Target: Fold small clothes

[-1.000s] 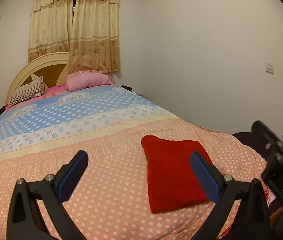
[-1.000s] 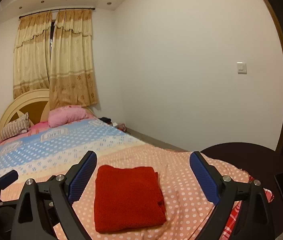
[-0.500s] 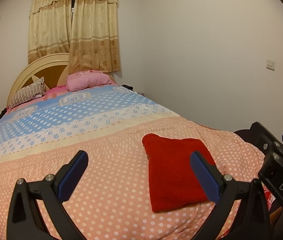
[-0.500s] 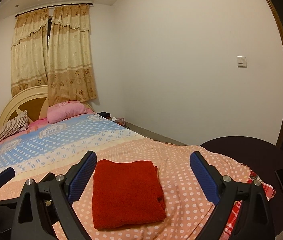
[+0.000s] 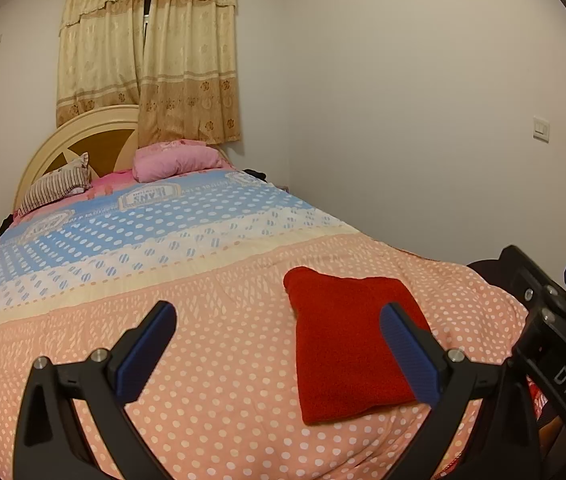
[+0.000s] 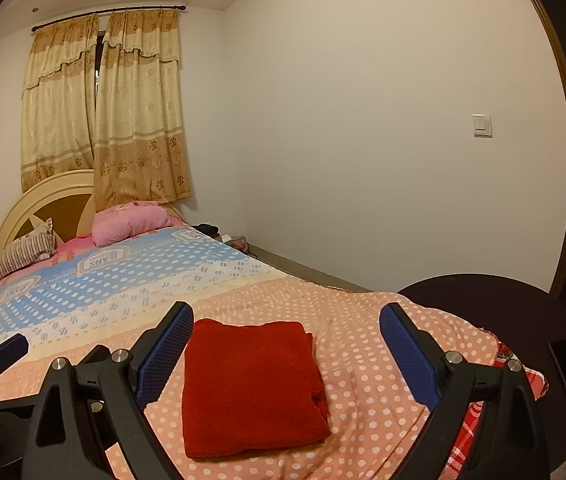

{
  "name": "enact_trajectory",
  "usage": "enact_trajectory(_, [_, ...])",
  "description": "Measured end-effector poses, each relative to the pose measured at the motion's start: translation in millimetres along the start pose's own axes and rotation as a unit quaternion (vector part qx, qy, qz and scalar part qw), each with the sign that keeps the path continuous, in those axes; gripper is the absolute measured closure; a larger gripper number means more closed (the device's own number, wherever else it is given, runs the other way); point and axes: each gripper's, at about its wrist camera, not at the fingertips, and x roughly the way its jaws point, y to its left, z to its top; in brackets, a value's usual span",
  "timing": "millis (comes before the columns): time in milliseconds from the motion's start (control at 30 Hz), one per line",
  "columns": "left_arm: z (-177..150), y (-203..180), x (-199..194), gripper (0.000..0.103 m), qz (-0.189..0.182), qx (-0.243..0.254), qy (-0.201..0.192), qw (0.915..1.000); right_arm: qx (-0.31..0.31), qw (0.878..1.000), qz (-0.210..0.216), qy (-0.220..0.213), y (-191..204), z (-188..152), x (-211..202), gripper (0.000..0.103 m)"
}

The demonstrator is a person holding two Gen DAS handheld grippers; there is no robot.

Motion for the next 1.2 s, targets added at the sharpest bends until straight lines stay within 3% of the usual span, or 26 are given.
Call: enact_trajectory(1200, [0.4, -3.7, 2.0, 0.0, 0.011, 0.001, -0.001, 0.9999, 0.001, 1.0, -0.013, 0.003, -3.2, -6.5, 4.5, 0.008])
